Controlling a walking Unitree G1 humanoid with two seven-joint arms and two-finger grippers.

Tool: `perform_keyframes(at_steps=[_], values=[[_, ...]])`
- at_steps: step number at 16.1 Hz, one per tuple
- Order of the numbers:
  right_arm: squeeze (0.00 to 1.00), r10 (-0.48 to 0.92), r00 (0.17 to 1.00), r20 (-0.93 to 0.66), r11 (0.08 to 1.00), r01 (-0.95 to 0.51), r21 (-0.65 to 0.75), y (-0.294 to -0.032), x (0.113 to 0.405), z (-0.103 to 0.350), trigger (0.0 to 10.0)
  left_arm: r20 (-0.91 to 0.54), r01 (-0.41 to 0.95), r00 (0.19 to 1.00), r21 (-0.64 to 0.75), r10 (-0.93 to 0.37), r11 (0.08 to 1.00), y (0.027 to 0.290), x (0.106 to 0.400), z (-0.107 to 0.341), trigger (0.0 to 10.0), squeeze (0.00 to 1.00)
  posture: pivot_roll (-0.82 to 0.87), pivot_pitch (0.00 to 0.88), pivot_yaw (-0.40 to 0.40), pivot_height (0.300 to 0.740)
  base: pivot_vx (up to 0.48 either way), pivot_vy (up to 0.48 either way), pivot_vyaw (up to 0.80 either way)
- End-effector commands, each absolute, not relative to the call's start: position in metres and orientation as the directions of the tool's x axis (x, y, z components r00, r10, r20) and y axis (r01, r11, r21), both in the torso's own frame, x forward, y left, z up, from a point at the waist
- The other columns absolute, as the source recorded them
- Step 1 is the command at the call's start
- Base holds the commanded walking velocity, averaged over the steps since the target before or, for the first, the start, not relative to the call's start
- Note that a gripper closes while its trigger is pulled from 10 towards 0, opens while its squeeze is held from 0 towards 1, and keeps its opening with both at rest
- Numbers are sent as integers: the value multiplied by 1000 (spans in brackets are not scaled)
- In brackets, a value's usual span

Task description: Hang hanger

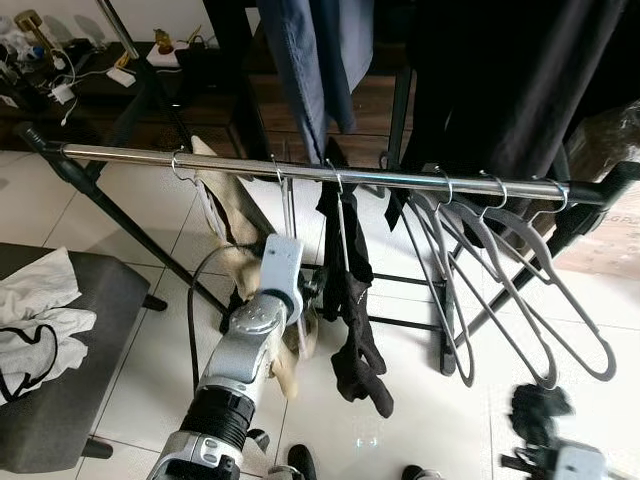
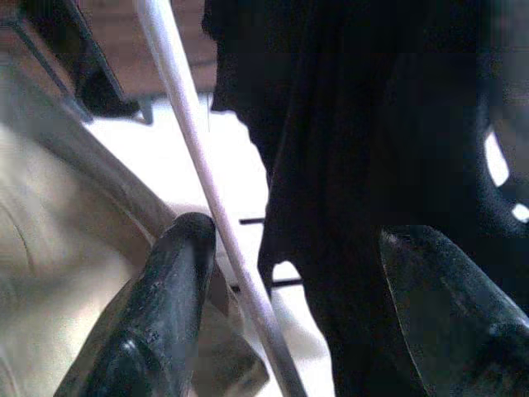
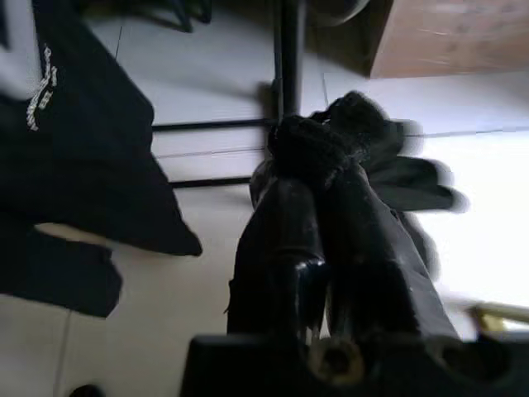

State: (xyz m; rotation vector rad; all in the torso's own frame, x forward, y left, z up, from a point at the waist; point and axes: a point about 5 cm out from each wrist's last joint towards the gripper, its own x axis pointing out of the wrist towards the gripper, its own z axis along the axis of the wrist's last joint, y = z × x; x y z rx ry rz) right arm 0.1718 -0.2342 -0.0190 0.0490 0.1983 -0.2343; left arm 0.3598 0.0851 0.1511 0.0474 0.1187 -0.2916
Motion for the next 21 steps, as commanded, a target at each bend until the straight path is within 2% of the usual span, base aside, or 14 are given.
perform_keyframes(at_steps=[1, 3, 7, 11, 16, 17, 18, 21], values=[[0, -242, 936, -257, 966, 258, 28, -235, 158, -28, 0, -145, 280, 952, 49, -271, 959, 88, 357, 146, 10000, 0, -107, 322, 108, 740, 0, 0, 0], [0, -214, 925, -315, 969, 241, 51, -224, 151, -36, 0, -86, 291, 955, 84, -284, 953, 82, 357, 161, 10000, 0, -102, 321, 110, 740, 0, 0, 0], [0, -179, 911, -371, 972, 222, 78, -214, 141, -43, 0, -73, 265, 963, 100, -258, 959, 80, 358, 164, 10000, 0, -102, 324, 110, 740, 0, 0, 0], [0, -161, 904, -396, 973, 212, 90, -213, 137, -45, 0, -130, 224, 967, 27, -219, 974, 76, 362, 154, 10000, 0, -110, 328, 104, 740, 0, 0, 0], [0, -139, 901, -411, 975, 197, 103, -210, 135, -47, 0, -92, 164, 982, -2, -164, 986, 69, 375, 163, 9922, 0, -116, 335, 99, 740, 0, 0, 0], [0, -137, 900, -413, 975, 196, 105, -210, 135, -47, 0, -79, 150, 985, -3, -150, 989, 69, 376, 167, 6353, 0, -116, 336, 99, 740, 0, 0, 0], [0, -134, 900, -415, 975, 194, 108, -210, 135, -48, 0, -65, 135, 989, 3, -135, 991, 70, 379, 170, 0, 0, -115, 336, 99, 740, 0, 0, 0], [0, -124, 897, -424, 975, 189, 115, -208, 134, -50, 0, -72, 125, 990, 1, -125, 992, 70, 380, 169, 0, 0, -114, 337, 99, 740, 0, 0, 0]])
